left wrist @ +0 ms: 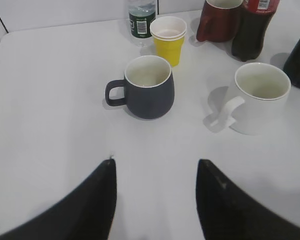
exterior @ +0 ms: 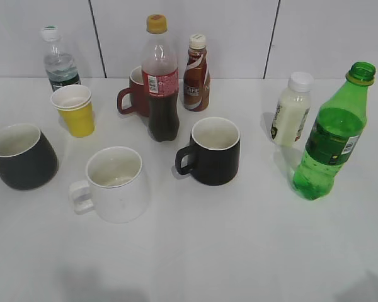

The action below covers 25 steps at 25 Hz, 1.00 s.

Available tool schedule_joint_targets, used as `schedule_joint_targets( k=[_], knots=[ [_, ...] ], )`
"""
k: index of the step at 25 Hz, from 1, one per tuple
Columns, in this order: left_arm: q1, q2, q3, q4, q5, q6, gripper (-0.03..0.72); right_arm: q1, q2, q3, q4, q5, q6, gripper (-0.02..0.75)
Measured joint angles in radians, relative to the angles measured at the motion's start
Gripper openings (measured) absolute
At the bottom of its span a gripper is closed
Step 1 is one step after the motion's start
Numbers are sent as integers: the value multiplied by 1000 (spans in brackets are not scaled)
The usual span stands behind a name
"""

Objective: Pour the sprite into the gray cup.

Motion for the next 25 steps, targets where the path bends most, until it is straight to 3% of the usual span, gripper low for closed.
schedule_joint_targets(
  k=[5,14,25],
  knots=[
    [4,0,0,1,0,0,370,0,0,0,0,0,0,504],
    [103,-33,0,4,-5,0,351,0,0,0,0,0,0,504],
    [129,-70,0,4,-6,0,298,0,0,0,0,0,0,504]
  ],
)
